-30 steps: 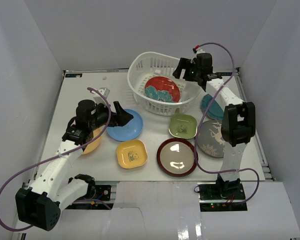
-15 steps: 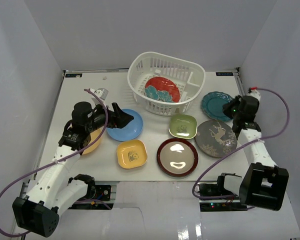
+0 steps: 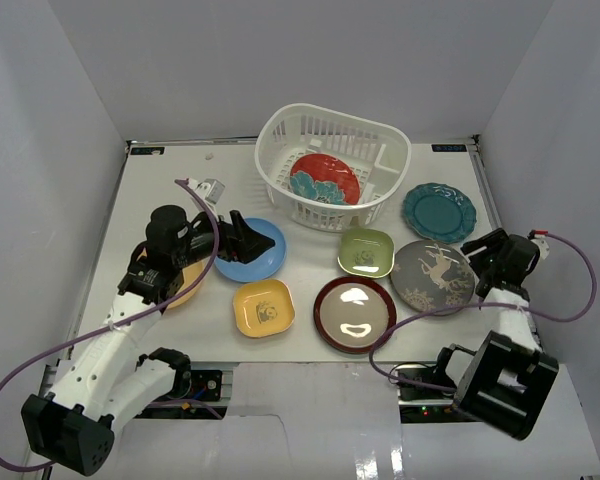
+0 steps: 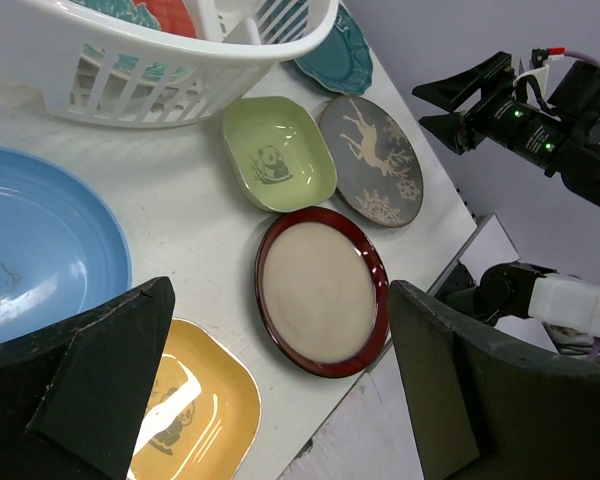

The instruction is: Place the plates into the plastic bin on the countertop

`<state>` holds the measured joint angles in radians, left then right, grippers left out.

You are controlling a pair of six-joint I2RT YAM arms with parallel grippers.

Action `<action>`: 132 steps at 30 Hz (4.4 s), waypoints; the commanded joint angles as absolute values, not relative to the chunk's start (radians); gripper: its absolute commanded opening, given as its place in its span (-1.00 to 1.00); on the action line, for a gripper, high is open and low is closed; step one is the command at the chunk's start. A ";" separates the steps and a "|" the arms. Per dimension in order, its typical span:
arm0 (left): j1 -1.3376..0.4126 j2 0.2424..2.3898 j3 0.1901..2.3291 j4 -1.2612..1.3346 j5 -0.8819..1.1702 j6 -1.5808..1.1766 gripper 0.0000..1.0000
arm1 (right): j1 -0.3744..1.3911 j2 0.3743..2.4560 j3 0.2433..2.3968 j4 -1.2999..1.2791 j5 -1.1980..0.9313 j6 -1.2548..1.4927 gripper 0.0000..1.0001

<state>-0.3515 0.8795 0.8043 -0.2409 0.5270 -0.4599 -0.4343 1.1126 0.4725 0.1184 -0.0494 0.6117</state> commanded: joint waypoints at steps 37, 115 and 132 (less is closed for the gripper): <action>-0.390 0.865 0.792 -0.216 0.515 -0.462 0.96 | -0.538 0.605 -0.019 -0.093 -0.149 0.758 -0.85; -0.322 0.988 0.785 -0.230 0.485 -0.446 0.96 | 0.296 1.977 1.626 -0.061 -0.091 0.425 0.48; -0.322 0.971 0.788 -0.233 0.479 -0.442 0.96 | 0.240 1.719 1.545 -0.093 0.201 0.405 0.18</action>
